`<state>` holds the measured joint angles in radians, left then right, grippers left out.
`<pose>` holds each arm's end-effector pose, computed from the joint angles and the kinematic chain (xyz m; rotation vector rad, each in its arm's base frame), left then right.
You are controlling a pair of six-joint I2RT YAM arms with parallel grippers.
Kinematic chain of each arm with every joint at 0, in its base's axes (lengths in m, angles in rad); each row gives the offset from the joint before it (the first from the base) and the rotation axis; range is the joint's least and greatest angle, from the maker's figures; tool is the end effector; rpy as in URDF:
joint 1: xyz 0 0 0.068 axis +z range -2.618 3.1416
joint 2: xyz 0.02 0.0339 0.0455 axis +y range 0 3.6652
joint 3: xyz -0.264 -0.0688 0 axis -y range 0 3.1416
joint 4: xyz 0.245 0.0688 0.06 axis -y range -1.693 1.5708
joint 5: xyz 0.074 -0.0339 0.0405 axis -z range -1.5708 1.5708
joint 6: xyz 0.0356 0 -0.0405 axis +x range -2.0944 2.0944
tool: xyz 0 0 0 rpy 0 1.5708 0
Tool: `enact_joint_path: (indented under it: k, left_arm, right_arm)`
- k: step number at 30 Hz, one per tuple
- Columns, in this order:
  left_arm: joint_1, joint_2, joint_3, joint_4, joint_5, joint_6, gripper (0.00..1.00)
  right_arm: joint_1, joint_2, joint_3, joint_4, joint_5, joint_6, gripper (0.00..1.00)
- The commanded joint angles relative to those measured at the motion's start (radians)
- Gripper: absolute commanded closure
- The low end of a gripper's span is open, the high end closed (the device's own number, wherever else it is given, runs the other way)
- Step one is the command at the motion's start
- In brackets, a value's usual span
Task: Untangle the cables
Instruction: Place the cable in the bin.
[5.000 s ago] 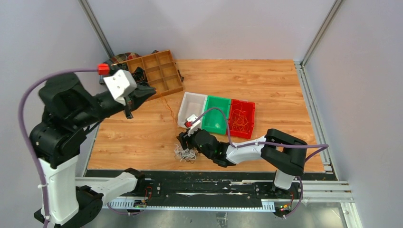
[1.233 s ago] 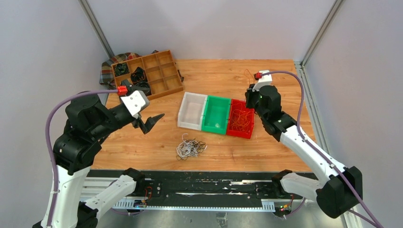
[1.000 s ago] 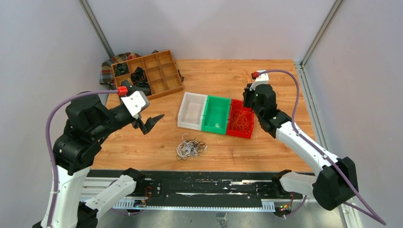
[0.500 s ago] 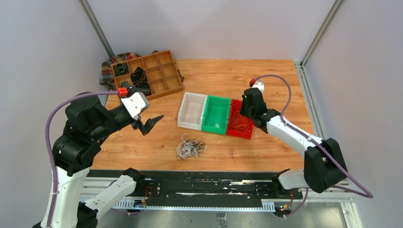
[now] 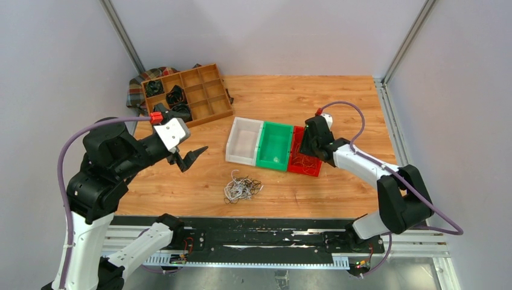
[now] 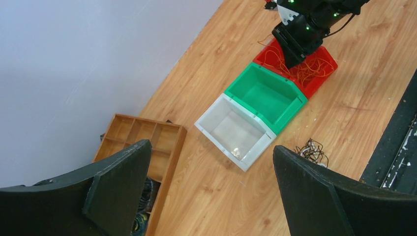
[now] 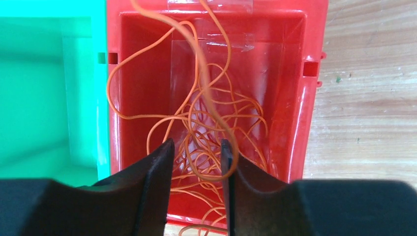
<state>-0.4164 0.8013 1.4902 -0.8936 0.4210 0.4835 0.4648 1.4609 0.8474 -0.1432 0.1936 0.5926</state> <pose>0.0779 -0.0503 0.4835 1.0307 1.4373 -0.3245 0.2758 0.1306 0.2091 0.2460 2.3175 0.3111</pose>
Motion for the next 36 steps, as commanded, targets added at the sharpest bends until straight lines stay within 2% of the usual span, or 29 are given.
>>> enact_joint_path:
  k: [1, 3, 11, 15, 27, 36]
  left_arm:
    - [-0.004, -0.003, 0.016, 0.004, -0.003, 0.009, 0.02]
    - [-0.004, -0.003, 0.017, 0.003, 0.0, 0.009, 0.02]
    - [-0.004, 0.003, 0.027, 0.004, 0.011, 0.013, 0.02]
    - [-0.005, 0.004, 0.031, 0.003, 0.01, 0.015, 0.02]
    - [-0.004, -0.003, 0.03, 0.003, 0.004, 0.015, 0.02]
    - [-0.004, 0.001, 0.024, 0.002, 0.017, 0.017, 0.01]
  right_arm:
    - [-0.02, -0.051, 0.026, -0.029, 0.0, -0.002, 0.53]
    - [-0.02, -0.085, 0.053, -0.057, 0.032, -0.032, 0.43]
    - [-0.023, -0.178, 0.143, -0.142, 0.09, -0.133, 0.39]
    - [-0.035, -0.171, 0.188, -0.147, 0.107, -0.171, 0.38]
    - [-0.097, 0.038, 0.275, -0.131, 0.143, -0.251, 0.44]
    - [-0.104, 0.057, 0.238, -0.128, 0.048, -0.204, 0.65]
